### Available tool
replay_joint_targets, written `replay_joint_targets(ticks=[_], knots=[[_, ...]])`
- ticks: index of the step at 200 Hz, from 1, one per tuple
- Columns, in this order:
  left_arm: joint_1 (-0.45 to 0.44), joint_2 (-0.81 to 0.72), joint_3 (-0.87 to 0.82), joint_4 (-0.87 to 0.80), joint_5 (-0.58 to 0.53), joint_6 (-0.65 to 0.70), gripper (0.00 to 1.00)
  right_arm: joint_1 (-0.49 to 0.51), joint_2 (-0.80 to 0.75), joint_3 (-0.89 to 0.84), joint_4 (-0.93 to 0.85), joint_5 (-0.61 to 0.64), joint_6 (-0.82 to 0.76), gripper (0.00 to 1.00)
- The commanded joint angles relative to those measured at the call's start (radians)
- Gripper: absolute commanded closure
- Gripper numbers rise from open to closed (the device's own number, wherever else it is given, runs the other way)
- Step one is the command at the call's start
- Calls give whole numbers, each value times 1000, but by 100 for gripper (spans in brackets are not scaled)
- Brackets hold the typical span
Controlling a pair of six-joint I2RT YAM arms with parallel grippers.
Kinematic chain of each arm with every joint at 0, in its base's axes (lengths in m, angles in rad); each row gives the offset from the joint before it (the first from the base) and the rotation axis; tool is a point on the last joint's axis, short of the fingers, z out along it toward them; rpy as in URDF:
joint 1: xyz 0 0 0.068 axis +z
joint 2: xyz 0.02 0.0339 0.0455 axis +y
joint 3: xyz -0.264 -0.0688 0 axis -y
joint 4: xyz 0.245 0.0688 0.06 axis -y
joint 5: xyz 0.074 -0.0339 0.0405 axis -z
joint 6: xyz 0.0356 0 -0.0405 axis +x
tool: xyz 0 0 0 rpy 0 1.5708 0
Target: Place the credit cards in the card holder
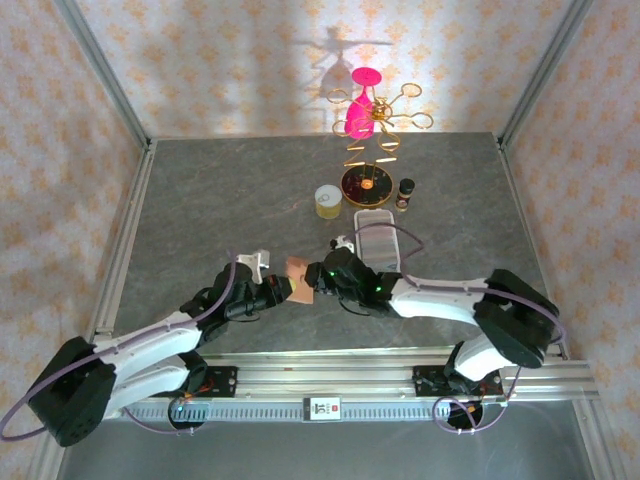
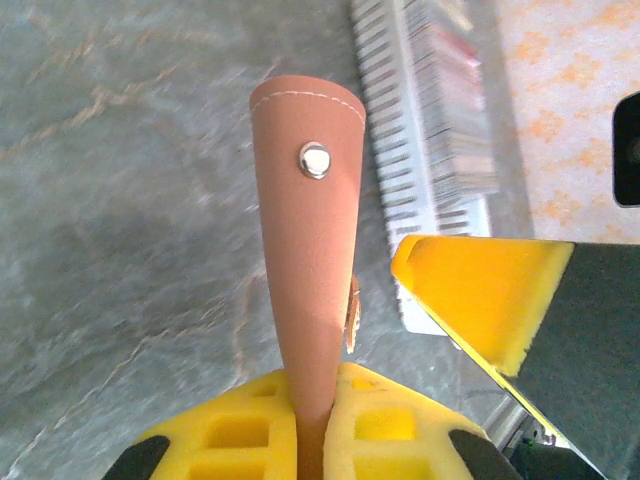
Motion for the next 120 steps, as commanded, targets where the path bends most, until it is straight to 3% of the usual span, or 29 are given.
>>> replay_joint_targets(ticks=[1, 52, 120], knots=[[-10, -57, 46, -46, -33, 103, 100, 21, -93, -21, -53, 55, -17, 62], [-15, -109, 74, 35, 1, 113, 100, 26, -207, -20, -67, 32, -20, 47], [-33, -131, 75, 68, 6, 104, 100, 34, -130, 46, -67, 6, -32, 45]])
